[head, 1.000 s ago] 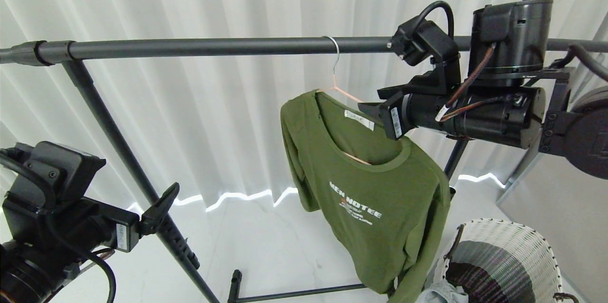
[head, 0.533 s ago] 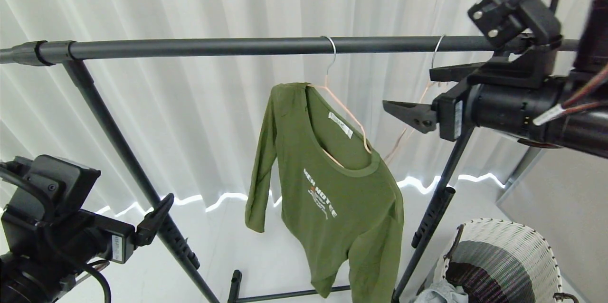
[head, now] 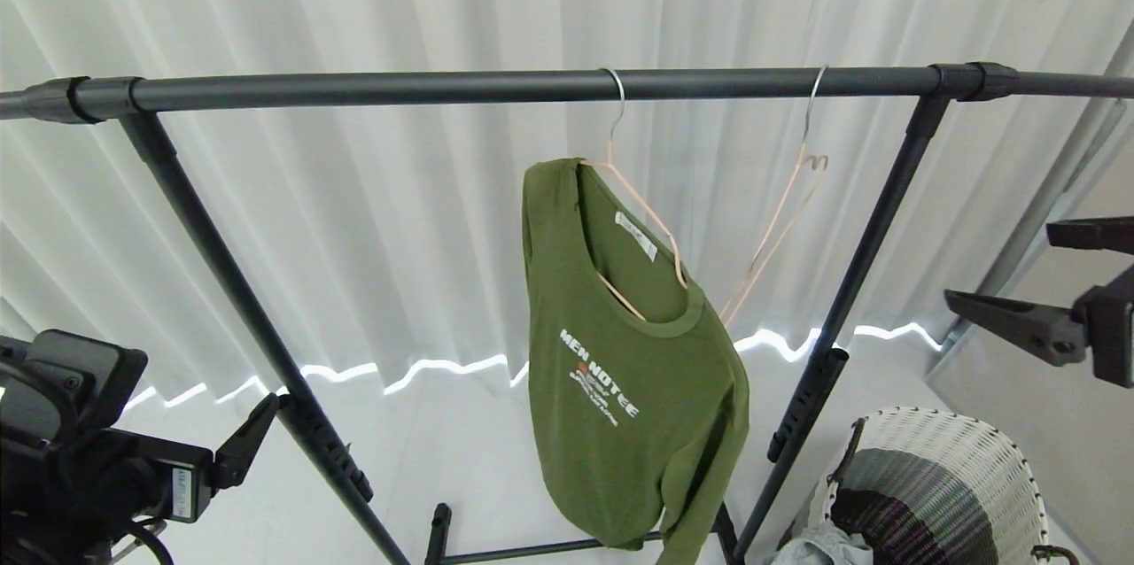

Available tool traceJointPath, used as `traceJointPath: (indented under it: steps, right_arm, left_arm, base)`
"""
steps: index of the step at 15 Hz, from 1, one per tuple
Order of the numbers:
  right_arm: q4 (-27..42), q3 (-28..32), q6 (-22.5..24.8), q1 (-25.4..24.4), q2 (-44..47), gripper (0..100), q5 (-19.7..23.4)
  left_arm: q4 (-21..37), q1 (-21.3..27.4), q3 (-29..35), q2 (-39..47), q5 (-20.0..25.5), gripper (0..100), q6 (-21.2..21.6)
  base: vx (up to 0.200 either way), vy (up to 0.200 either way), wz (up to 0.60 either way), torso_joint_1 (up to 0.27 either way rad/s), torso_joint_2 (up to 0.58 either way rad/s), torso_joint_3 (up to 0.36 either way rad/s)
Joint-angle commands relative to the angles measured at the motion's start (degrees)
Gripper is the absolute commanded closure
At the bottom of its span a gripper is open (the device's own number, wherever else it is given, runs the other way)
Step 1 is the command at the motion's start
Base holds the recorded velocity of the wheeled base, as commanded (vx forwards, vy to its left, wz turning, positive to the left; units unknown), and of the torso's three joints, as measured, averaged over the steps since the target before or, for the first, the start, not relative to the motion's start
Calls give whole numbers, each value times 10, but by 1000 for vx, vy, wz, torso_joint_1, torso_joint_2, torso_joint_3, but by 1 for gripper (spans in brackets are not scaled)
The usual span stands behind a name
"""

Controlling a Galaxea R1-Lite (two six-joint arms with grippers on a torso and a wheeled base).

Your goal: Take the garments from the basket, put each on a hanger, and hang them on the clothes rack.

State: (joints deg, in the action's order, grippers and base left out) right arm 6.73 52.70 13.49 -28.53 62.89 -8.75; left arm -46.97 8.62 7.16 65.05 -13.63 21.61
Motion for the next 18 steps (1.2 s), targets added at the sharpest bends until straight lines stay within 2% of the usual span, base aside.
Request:
traceJointPath:
  steps: [1,3,4,9,16,18]
  right_arm:
    - [12,-42,43,90,-54,0,0]
    - [5,-65,81,153,-59,0,2]
    - [-3,-73,82,162,-60,0,1]
    - [-26,-103,84,168,-59,0,-1]
    - [-35,-107,86,173,-60,0,-1]
    - [-35,-107,90,173,-64,0,-1]
  left_arm:
    - [-1,-13,-2,0,-1,0,1]
    - [-1,-33,2,5,-1,0,1]
    - [-1,-38,2,6,0,0,0]
    - [-1,-47,1,7,0,0,0]
    - [-1,-47,-2,8,1,0,-1]
    - [-1,-47,-4,8,1,0,-1]
  base:
    - [0,0,0,0,0,0]
    - [-100,0,0,1,1,6]
    - [-200,0,0,2,2,7]
    - [-200,0,0,8,5,2]
    - [-200,0,0,2,2,3]
    - [0,0,0,0,0,0]
